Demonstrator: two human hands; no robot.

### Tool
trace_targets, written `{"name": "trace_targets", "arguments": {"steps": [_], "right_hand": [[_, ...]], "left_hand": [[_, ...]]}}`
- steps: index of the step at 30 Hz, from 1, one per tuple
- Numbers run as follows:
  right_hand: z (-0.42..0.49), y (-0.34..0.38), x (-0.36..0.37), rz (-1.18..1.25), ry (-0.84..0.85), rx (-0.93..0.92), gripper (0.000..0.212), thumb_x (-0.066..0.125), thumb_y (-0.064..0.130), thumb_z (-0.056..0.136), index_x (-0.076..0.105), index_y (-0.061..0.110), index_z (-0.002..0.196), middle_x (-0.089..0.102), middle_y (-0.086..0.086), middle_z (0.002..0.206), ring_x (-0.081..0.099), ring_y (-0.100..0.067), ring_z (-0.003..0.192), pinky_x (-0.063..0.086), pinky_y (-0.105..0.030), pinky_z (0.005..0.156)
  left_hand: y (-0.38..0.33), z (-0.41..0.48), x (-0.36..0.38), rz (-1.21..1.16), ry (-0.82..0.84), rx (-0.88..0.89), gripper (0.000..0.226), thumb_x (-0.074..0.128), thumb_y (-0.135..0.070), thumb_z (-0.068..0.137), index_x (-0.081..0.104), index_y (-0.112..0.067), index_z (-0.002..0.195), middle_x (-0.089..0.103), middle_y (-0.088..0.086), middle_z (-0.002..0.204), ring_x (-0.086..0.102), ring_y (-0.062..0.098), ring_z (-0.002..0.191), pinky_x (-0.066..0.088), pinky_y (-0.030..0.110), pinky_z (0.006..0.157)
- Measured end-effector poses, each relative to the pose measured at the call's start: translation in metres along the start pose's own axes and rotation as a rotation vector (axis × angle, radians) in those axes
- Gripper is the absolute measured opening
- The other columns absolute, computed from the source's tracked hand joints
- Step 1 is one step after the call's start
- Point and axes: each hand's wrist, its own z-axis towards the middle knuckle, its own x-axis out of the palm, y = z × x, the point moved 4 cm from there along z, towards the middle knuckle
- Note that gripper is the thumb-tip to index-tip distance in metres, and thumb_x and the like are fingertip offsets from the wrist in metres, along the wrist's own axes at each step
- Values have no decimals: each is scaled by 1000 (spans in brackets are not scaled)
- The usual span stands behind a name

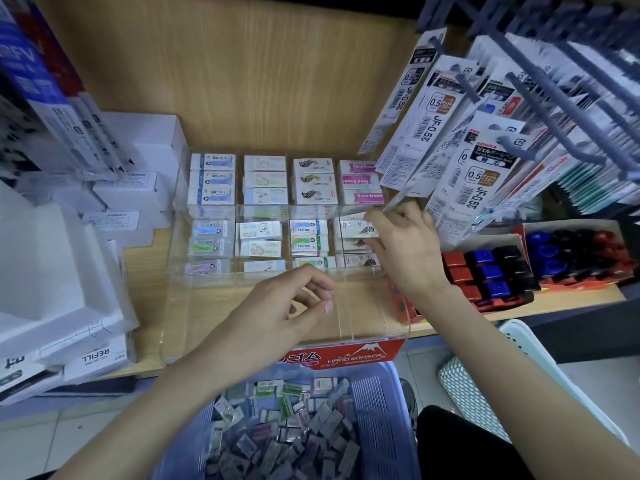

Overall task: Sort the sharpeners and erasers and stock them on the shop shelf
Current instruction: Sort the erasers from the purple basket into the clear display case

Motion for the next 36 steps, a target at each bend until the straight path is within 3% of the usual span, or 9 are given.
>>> {"name": "trace_targets", "arguments": {"steps": [3, 7, 10, 13, 20, 26, 29, 32, 36], "right_hand": [[-8, -3, -2, 40, -14, 57, 32, 82, 12, 64, 68, 7, 92, 63, -10, 100, 50, -32, 93, 44, -38, 73], [-7, -8, 1, 67, 138, 3, 33, 81, 17, 68, 72, 12, 99, 61, -8, 100, 50, -32, 98, 37, -40, 80], [-1, -5, 2, 36, 255, 22, 41, 73, 32, 77, 63, 19, 115, 58, 1, 115, 42, -25, 111, 21, -33, 87], [3, -3, 3, 58, 288, 28, 44, 71, 39, 77, 58, 22, 116, 58, 4, 119, 39, -22, 115, 20, -32, 89], [7, 1, 8, -22, 255, 57, 27, 67, 29, 83, 68, 13, 105, 64, -4, 109, 42, -27, 115, 22, -35, 91], [1, -7, 6, 313, 297, 167, 33, 67, 28, 85, 66, 23, 117, 59, 5, 124, 36, -20, 121, 14, -21, 87], [-9, 1, 0, 409, 340, 188, 41, 64, 24, 88, 58, 18, 127, 57, -3, 130, 37, -26, 126, 25, -33, 103], [-41, 14, -19, 464, 237, 173, 34, 61, 13, 87, 62, 7, 120, 56, -16, 128, 45, -34, 124, 33, -40, 106], [-130, 48, -41, 628, 126, 112, 24, 53, 4, 87, 65, 3, 107, 57, -17, 121, 51, -28, 114, 31, -20, 99]], "left_hand": [[1, 0, -1, -6, -7, 2, 13, 58, -25, 90, 58, -35, 98, 61, -21, 95, 58, -2, 89, 46, 21, 81], [0, -1, 0, -1, -13, 7, 12, 58, -25, 90, 58, -34, 98, 62, -20, 95, 58, -4, 89, 45, 18, 80], [-1, -1, 0, 6, -25, 20, 12, 58, -25, 90, 59, -33, 99, 63, -17, 95, 58, -3, 89, 45, 17, 79], [-2, -1, 0, 11, -28, 30, 12, 59, -24, 90, 59, -33, 98, 63, -17, 94, 58, -3, 88, 45, 17, 79], [3, 0, 1, 33, -42, 60, 12, 58, -23, 90, 59, -32, 99, 63, -16, 95, 58, -2, 90, 44, 15, 79], [15, -6, 1, 132, -39, 65, 13, 58, -18, 91, 59, -28, 99, 63, -15, 98, 57, -3, 90, 43, 11, 71], [32, -23, 6, 147, -55, 59, 13, 58, -12, 92, 60, -25, 95, 65, -8, 95, 57, 1, 88, 44, 12, 71], [58, -52, 25, 240, -48, 141, 9, 55, -11, 92, 63, -11, 97, 63, -5, 95, 56, 5, 88, 41, 10, 75], [122, -93, 63, 347, 51, 101, 32, 43, -29, 88, 61, -5, 97, 58, -1, 95, 52, 5, 87, 38, 14, 76]]}}
